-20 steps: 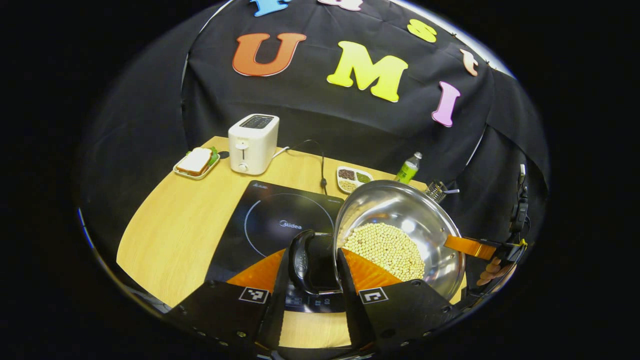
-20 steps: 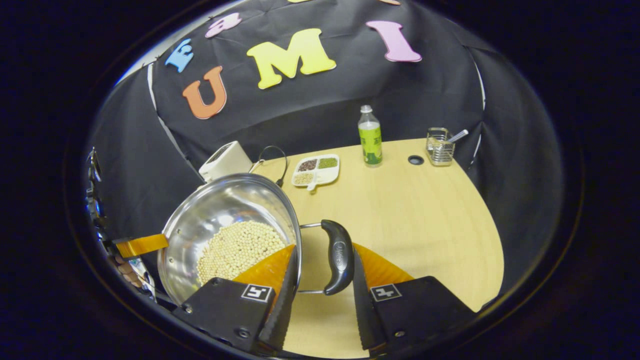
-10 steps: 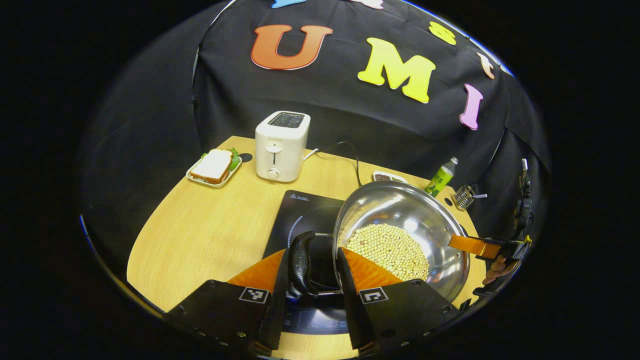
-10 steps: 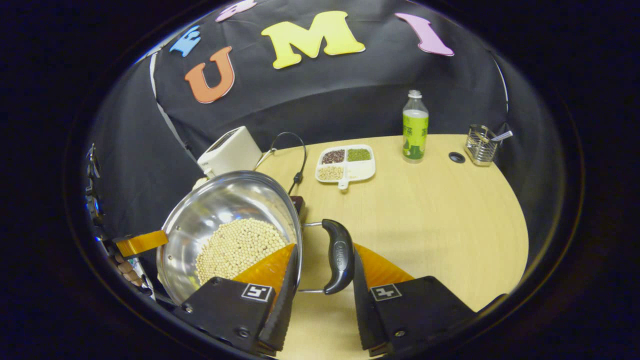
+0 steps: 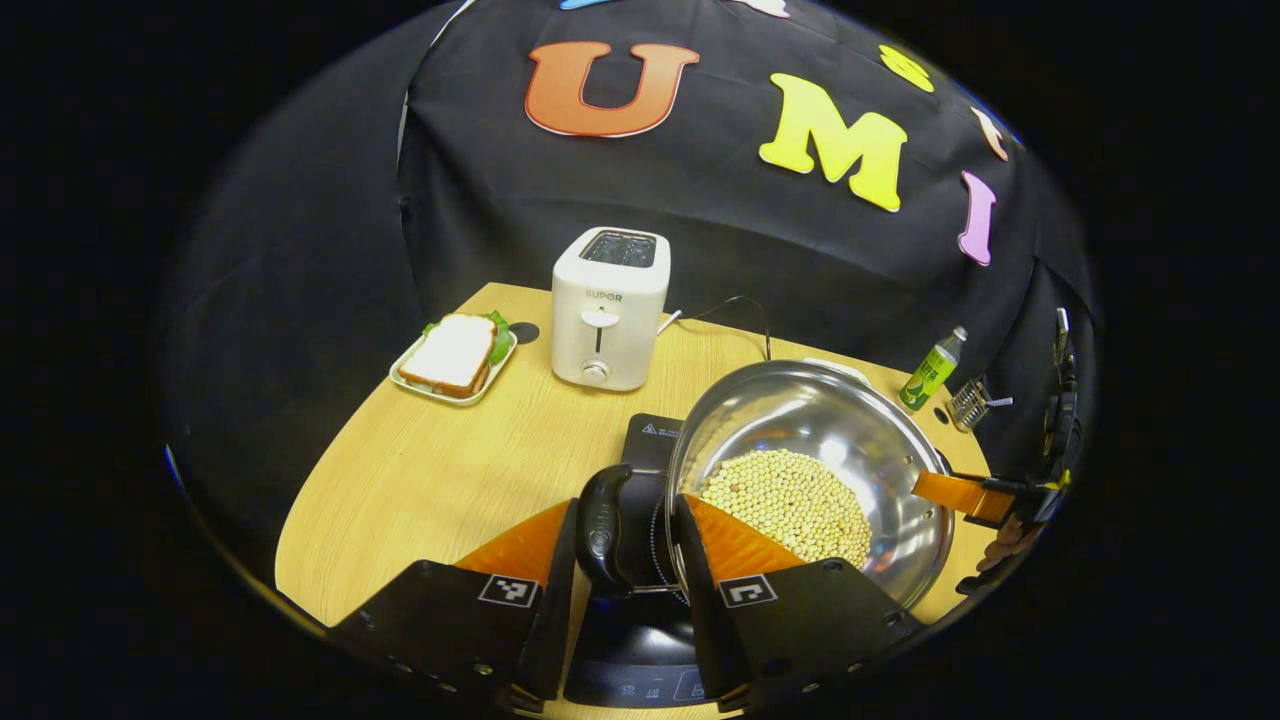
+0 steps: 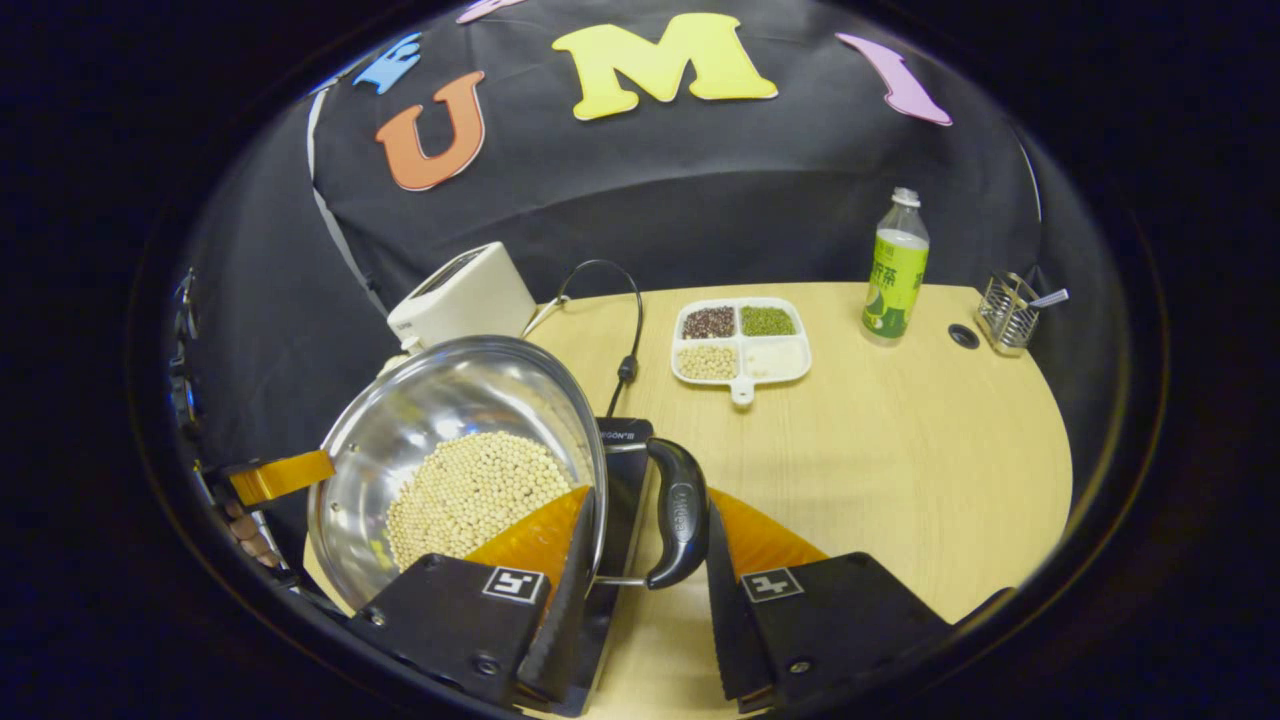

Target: First push the handle of the pot to place it horizontally, then grasp the pot with both hands and set it on the induction cooktop.

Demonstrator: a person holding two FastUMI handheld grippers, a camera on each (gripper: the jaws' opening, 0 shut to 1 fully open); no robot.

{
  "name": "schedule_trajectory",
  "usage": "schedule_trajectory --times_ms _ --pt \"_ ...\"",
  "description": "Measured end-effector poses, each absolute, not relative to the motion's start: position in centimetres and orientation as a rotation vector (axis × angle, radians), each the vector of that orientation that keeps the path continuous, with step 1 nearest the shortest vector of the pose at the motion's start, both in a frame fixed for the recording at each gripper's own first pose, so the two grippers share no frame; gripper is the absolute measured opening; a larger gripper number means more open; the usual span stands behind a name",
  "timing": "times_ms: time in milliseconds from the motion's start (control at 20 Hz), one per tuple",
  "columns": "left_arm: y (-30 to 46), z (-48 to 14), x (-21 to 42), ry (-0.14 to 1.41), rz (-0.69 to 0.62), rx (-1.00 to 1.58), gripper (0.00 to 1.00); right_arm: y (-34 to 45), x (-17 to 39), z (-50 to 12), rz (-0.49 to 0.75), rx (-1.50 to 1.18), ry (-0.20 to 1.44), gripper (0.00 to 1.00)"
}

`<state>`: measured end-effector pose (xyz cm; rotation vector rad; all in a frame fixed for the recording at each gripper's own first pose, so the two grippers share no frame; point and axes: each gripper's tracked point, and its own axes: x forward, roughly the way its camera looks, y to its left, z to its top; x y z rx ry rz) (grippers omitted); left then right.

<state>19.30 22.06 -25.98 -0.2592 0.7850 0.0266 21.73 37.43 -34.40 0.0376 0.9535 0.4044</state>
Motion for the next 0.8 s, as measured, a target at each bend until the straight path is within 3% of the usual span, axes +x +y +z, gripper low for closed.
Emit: schedule_trajectory --times_ms 800 --pt "22.7 -27.9 21.4 0.745 -0.016 -0.336 0.51 38.2 22.9 -35.3 0.386 0.092 0.884 0.6"
